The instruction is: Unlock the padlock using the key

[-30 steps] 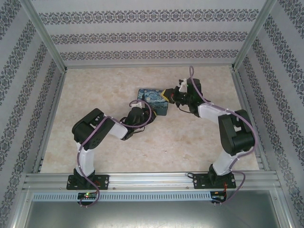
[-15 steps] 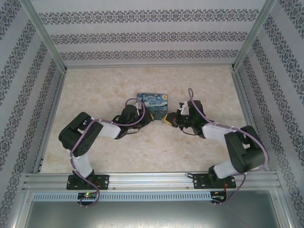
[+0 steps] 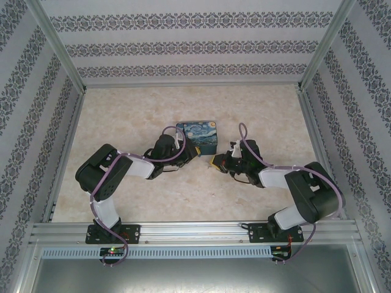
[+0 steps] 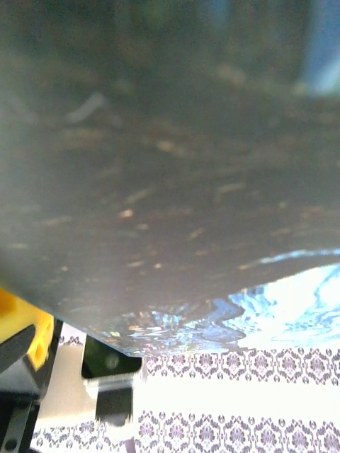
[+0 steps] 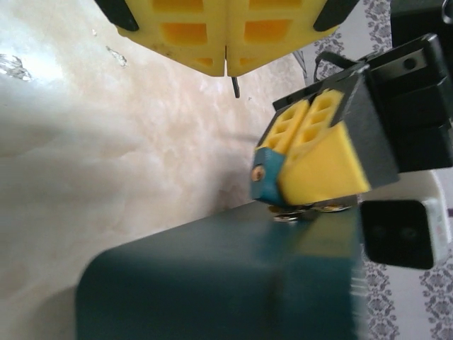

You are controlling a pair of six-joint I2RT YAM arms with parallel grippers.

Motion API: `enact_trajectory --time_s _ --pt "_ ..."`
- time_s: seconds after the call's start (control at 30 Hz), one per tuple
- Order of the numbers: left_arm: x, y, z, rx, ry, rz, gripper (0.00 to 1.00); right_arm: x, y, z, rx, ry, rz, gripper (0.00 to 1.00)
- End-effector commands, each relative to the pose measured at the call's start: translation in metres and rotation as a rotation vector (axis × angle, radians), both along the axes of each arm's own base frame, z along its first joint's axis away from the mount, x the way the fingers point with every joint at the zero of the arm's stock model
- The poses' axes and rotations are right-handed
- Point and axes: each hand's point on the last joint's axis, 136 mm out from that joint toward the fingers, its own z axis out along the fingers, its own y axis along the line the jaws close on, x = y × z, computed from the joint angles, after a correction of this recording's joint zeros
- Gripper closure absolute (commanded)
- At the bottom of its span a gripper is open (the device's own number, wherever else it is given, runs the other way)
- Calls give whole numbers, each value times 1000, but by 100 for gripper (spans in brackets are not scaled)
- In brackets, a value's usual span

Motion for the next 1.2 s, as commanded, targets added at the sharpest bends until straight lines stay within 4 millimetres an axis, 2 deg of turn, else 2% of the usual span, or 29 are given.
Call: enact_trajectory --time_s 0.0,0.33,1.17 --pt "4 -3 18 -87 -39 -2 100 9 2 3 35 -33 -38 100" --pt "6 -2 22 -106 -47 17 100 23 13 -1 94 -17 -90 100" --pt "5 -2 13 -130 -27 28 100 29 17 -2 108 -23 -110 100"
